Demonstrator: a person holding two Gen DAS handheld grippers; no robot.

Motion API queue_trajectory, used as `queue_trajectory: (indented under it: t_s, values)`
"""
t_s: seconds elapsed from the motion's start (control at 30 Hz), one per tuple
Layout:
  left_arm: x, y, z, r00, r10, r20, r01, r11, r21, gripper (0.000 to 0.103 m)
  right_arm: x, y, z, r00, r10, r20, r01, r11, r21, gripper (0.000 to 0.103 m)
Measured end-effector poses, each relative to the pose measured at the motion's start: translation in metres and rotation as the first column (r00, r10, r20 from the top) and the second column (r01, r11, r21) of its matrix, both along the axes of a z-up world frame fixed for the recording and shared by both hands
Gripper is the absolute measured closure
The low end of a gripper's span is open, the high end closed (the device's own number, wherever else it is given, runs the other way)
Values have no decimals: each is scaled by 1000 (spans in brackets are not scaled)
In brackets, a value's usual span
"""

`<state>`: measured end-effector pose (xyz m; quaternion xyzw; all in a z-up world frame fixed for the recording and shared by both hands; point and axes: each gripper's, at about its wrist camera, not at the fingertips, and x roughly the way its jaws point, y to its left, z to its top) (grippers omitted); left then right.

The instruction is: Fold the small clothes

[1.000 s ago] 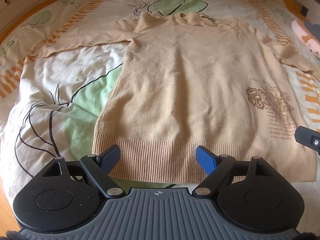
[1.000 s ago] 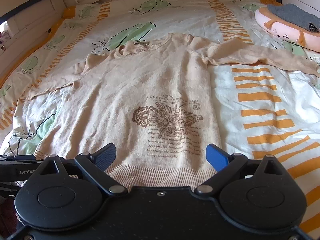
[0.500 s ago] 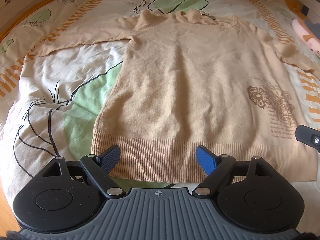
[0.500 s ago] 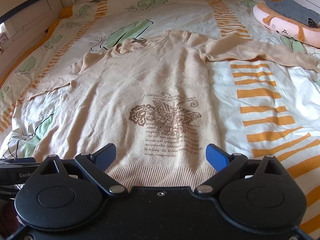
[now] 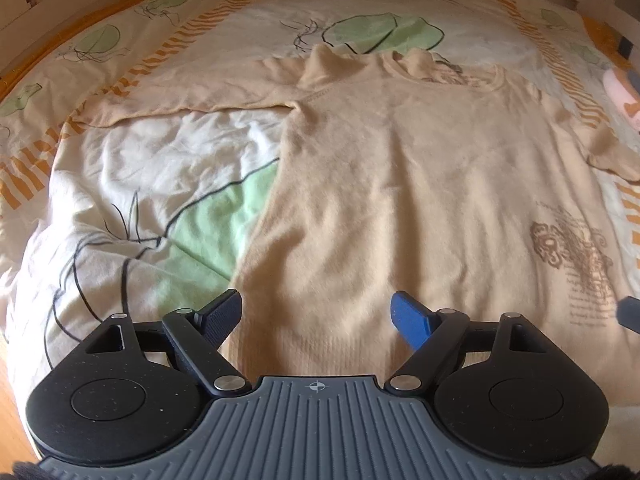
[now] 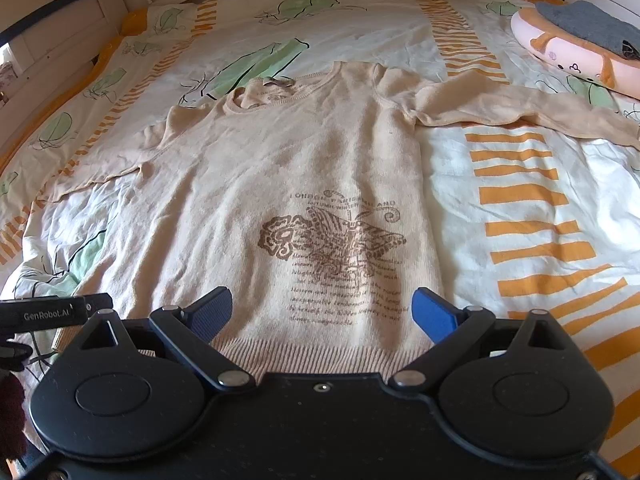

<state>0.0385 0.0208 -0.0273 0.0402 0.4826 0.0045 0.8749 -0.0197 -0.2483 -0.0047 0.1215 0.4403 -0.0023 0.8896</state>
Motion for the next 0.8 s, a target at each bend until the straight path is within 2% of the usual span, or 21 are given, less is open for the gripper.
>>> queue_trajectory:
  t_s: [0.13,0.27,0.5,0.7,0.73,0.77,0.8]
  values:
    - [30,15,-7,999,31,22,-32,997,64,31,6,-3,0,1000,-10,11,10,1000,-10,6]
    - [56,27,-21,999,33,19,-35,994,107,32,12,-6,-1,1000,-17,14,17,1000,-3,6]
    - [73,29,-45,997,-79,-23,80,997,24,32,17,-9,-2,1000,-24,13,24,1000,-7,6]
    - [74,36,-50,994,-105,-10,105,994,-24,33,17,-8,-3,1000,-24,7,24,1000,-11,6]
    - [74,38,-51,993,-114,-4,114,993,-35,43,17,-8,-3,1000,-24,7,24,1000,-12,6]
    - [72,40,-51,992,-122,2,122,991,-55,59,17,-8,-4,1000,-25,7,25,1000,-11,6]
    - [71,41,-50,993,-121,15,121,990,-74,66,18,-8,-4,1000,-26,5,26,1000,-8,6]
